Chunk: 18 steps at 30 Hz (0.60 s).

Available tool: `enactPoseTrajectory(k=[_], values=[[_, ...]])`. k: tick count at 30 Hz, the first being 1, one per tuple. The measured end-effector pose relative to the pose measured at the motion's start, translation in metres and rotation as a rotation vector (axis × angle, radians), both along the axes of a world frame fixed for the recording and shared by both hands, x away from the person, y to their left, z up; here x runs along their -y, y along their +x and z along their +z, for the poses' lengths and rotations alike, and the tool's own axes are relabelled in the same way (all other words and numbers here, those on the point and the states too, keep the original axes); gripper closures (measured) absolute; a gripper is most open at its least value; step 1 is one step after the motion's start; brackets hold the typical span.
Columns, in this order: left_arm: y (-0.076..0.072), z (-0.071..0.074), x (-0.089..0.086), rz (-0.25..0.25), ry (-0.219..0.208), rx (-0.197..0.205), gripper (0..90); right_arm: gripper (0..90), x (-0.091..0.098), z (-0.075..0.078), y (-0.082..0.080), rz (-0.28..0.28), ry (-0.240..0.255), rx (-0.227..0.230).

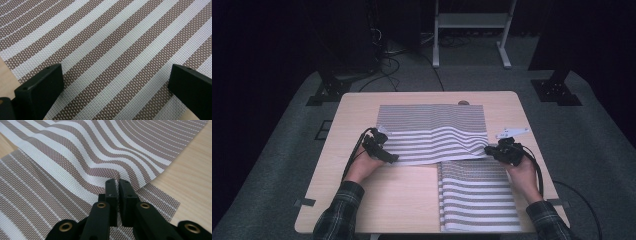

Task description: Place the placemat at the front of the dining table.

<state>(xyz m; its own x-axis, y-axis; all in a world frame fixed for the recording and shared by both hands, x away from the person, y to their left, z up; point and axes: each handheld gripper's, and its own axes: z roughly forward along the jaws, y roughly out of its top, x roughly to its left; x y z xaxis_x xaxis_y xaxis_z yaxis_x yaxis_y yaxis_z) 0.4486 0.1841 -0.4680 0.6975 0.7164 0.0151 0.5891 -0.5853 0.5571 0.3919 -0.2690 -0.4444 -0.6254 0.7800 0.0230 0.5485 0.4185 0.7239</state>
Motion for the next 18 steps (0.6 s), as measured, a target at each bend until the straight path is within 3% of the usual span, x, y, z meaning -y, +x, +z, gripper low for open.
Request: enactPoseTrajectory(k=[6,14,18], values=[[0.013,0.0,0.001,0.004,-0.006,0.004,0.0,85.9,0.0,0.001,0.017,-0.017,-0.004,0.005],[0.037,-0.001,-0.001,0.007,-0.021,0.021,0.0,85.9,0.001,0.008,0.037,-0.045,0.034,0.023],[0.046,-0.002,-0.002,0.018,-0.029,0.028,0.0,85.8,-0.001,0.01,0.05,-0.047,0.022,0.025]])
